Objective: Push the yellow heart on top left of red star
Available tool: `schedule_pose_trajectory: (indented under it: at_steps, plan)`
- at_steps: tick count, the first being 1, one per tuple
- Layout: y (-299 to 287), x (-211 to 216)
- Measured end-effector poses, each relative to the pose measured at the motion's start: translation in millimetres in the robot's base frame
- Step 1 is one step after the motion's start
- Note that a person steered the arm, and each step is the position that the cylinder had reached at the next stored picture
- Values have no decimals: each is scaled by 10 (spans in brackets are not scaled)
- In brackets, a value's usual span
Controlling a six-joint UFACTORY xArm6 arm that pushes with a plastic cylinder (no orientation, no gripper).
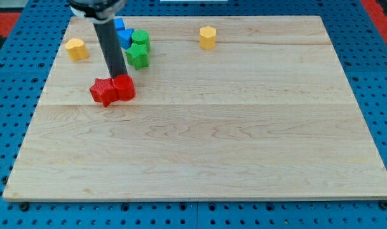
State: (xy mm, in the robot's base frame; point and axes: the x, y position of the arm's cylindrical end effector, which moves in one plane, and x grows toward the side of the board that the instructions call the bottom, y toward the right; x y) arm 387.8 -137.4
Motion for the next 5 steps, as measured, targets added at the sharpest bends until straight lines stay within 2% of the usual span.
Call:
schedule_pose_trajectory:
  at_steps: [1, 2, 3, 4, 5]
  plan:
    - [-256, -161]
    - [-863, -240]
    - [-1498, -144]
    - [-1672, -292]
    - [-1612, -892]
